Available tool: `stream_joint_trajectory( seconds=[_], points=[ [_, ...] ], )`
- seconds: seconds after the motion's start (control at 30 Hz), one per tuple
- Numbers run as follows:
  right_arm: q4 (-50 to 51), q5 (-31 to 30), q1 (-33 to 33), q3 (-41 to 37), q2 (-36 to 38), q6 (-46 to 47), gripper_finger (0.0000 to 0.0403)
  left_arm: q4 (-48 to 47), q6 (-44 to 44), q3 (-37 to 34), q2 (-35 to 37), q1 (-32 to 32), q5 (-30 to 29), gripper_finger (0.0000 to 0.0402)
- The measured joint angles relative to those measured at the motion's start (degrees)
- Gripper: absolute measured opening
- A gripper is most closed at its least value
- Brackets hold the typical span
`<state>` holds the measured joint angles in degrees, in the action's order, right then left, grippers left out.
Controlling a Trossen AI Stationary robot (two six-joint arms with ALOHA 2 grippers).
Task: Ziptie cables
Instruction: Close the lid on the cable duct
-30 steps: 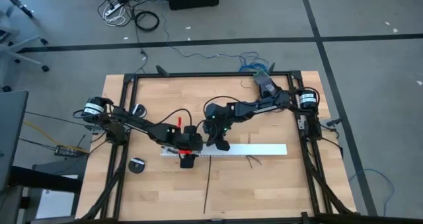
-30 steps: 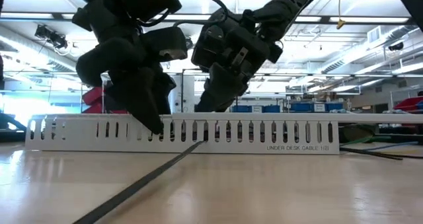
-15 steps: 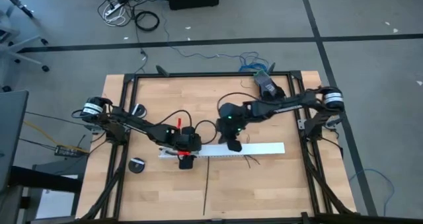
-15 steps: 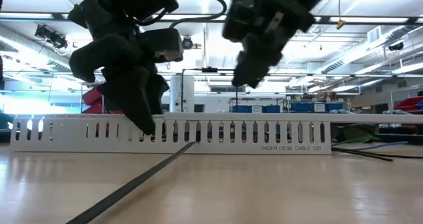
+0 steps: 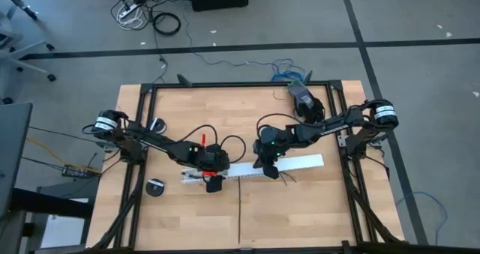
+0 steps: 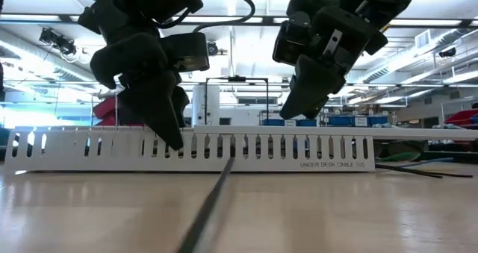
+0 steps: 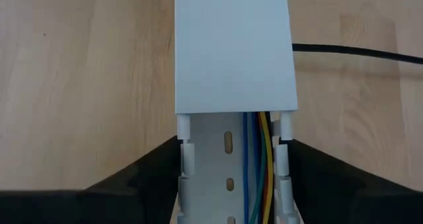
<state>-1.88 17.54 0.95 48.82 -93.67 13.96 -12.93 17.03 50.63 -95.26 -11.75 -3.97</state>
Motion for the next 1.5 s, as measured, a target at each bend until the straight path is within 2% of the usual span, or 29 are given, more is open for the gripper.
stream_joint_trajectory(
  seconds=[0.37, 0.47, 0.7, 1.07, 1.5],
  points=[
    [-0.5, -0.1, 0.0, -2.1, -0.1, 1.0, 0.0000, 1.2, 0.0, 0.0, 0.0, 0.0, -0.3, 0.0239],
    [-1.6, 0.7, 0.0, -2.2, -2.1, 1.5, 0.0000, 1.2, -0.3, -0.1, -0.1, 0.0, -0.5, 0.0239],
    [-8.8, 6.6, -0.7, -1.6, -8.2, 1.7, 0.0000, 1.1, -0.4, -0.2, -0.1, -0.1, -0.4, 0.0239],
    [-7.4, 6.2, -1.1, -1.1, -8.4, 1.4, 0.0000, 1.1, -2.3, -0.2, 0.0, -0.3, -0.6, 0.0240],
    [-5.9, 6.3, -1.3, -1.1, -8.5, 0.9, 0.0000, -2.5, -3.5, 1.2, 0.2, -0.6, 1.9, 0.0290]
  ],
)
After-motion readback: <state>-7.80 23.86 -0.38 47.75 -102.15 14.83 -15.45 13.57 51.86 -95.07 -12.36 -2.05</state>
